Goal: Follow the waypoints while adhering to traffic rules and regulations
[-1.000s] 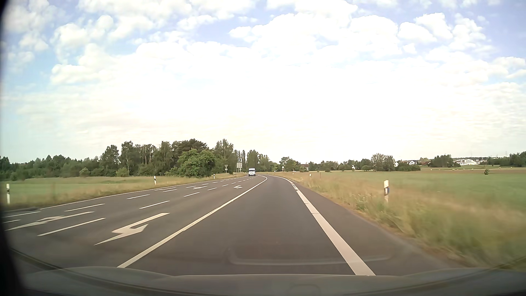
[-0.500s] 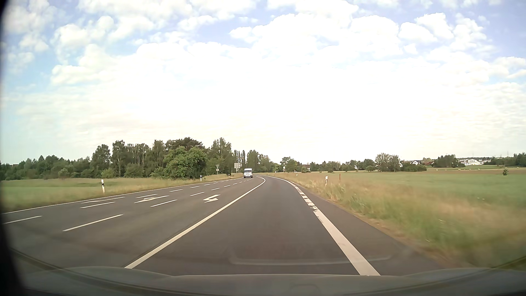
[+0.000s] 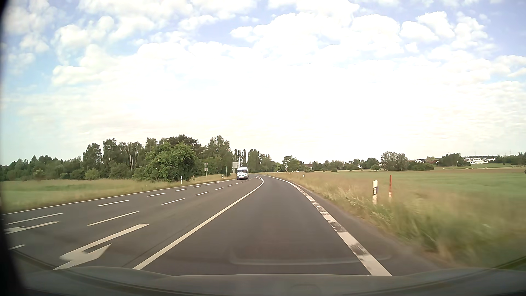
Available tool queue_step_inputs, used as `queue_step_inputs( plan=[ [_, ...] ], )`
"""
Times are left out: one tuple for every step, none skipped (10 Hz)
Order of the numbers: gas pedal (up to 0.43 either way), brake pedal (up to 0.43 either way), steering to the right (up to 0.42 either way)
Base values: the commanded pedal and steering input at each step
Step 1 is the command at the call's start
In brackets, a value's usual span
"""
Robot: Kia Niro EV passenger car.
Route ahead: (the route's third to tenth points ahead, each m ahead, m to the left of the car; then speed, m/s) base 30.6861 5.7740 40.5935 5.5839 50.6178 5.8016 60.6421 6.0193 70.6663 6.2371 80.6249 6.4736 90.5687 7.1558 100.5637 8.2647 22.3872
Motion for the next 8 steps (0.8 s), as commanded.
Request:
queue_step_inputs(
  plan=[
    [0.118,0.03,-0.006],
    [0.118,0.03,-0.006],
    [0.118,0.03,-0.006],
    [0.118,0.03,-0.006],
    [0.118,0.03,-0.006],
    [0.118,0.03,-0.006],
    [0.118,0.03,-0.006],
    [0.118,0.03,-0.006]
  ],
)
